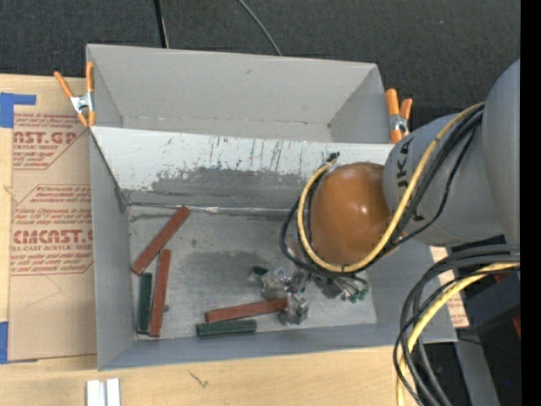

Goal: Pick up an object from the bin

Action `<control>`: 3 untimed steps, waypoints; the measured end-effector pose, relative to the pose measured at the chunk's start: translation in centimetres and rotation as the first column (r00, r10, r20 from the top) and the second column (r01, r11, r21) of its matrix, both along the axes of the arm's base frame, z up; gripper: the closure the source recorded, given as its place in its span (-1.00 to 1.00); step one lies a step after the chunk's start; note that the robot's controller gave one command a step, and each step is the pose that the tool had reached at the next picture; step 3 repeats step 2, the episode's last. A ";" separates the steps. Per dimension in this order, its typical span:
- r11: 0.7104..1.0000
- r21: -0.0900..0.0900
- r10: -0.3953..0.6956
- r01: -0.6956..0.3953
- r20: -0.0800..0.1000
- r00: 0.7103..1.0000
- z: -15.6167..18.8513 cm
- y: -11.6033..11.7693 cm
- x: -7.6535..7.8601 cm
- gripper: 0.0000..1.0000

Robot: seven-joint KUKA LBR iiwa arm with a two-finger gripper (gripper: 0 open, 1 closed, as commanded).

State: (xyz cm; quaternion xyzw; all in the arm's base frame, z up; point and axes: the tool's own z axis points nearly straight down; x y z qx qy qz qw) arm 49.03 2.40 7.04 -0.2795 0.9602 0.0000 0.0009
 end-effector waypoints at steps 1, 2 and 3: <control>1.000 0.000 0.000 0.000 0.000 1.000 0.0 0.0 0.0 1.00; 1.000 -0.001 0.023 -0.023 0.007 1.000 18.5 -1.6 -0.4 1.00; 1.000 -0.001 0.023 -0.023 0.007 1.000 18.5 -1.6 -0.4 1.00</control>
Offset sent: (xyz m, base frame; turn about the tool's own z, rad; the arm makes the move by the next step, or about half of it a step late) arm -0.0058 -0.0161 0.1816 -0.0247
